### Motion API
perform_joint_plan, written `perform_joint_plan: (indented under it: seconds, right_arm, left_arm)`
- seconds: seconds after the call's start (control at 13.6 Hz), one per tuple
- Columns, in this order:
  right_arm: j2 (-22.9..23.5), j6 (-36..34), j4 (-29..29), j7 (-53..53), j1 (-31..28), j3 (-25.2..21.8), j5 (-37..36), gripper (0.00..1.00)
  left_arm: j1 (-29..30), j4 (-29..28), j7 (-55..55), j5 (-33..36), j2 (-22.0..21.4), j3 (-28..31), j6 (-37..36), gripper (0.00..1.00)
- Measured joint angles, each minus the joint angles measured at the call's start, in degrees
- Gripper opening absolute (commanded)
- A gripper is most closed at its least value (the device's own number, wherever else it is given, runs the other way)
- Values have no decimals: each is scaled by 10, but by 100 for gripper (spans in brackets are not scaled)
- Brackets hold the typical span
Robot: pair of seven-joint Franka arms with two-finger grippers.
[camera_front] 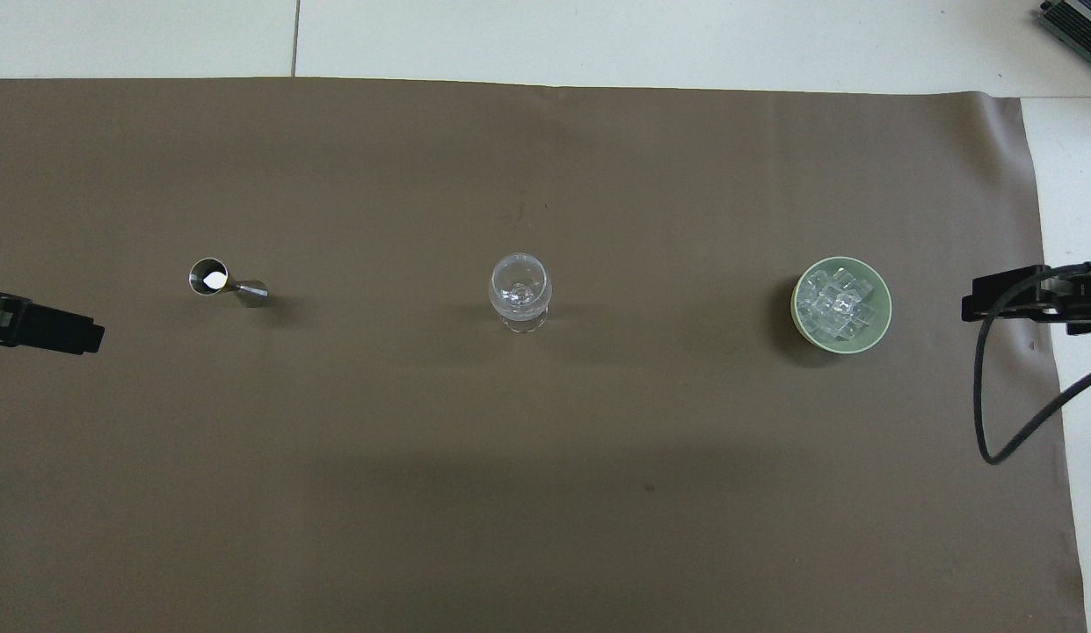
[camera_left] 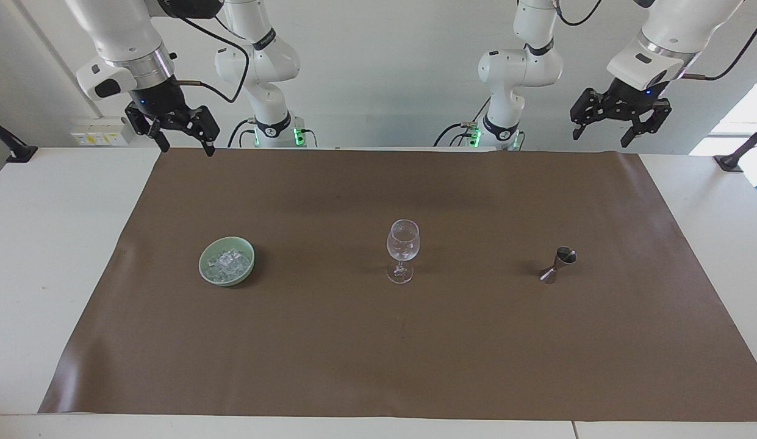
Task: Pour wine and add ice with both arms
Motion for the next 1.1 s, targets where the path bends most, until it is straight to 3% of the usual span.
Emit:
perform_joint_plan:
  seconds: [1.1]
  right_arm:
    - [0, 0, 0, 0, 0, 0, 0, 100]
  left_arm:
    - [0, -4, -3, -1, 2, 0, 0, 100]
